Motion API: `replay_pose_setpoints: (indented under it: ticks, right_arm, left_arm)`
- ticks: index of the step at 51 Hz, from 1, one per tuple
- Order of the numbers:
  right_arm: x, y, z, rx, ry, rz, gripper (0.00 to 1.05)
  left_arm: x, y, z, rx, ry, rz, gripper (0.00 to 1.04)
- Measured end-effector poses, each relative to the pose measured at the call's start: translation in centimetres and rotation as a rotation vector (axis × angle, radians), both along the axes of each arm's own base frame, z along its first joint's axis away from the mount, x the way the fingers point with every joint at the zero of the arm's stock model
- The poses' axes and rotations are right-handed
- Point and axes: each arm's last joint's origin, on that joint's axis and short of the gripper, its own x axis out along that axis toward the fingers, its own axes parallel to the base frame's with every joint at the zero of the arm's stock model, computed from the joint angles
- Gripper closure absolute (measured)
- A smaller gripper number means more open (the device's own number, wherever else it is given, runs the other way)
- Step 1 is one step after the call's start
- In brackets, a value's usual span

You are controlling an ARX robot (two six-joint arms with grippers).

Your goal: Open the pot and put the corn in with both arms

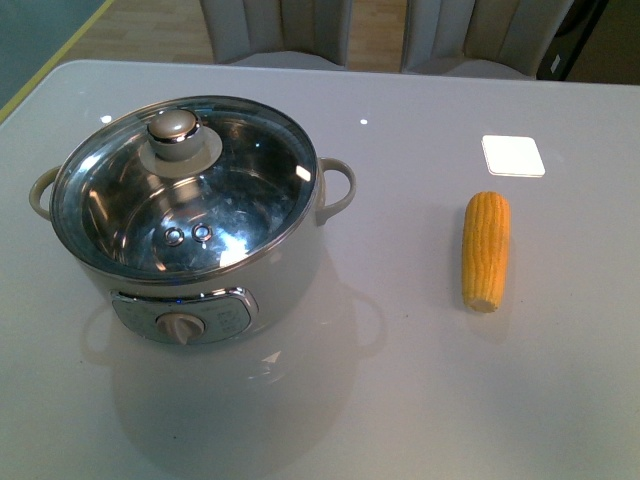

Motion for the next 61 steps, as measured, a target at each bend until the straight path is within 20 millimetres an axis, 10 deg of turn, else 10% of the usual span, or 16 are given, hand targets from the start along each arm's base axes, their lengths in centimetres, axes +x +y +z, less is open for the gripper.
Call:
replay_pose_setpoints:
  ticks: [37,47,61]
  right_arm:
    - [0.0,0.0,0.0,0.0,0.0,0.0,0.09]
    - [0.0,0.0,0.0,0.0,0.0,0.0,0.09]
    - [0.0,0.0,0.0,0.0,0.0,0.0,0.09]
  left_arm:
    - [0.0,0.0,0.0,0.0,0.0,0.0,0.07]
    - [0.3,-0.2,-0.4,-0.212,0.492,0.075,0.07]
    - [3.2,-1.4,2.1,-0.22,0.445,-0.011,0.07]
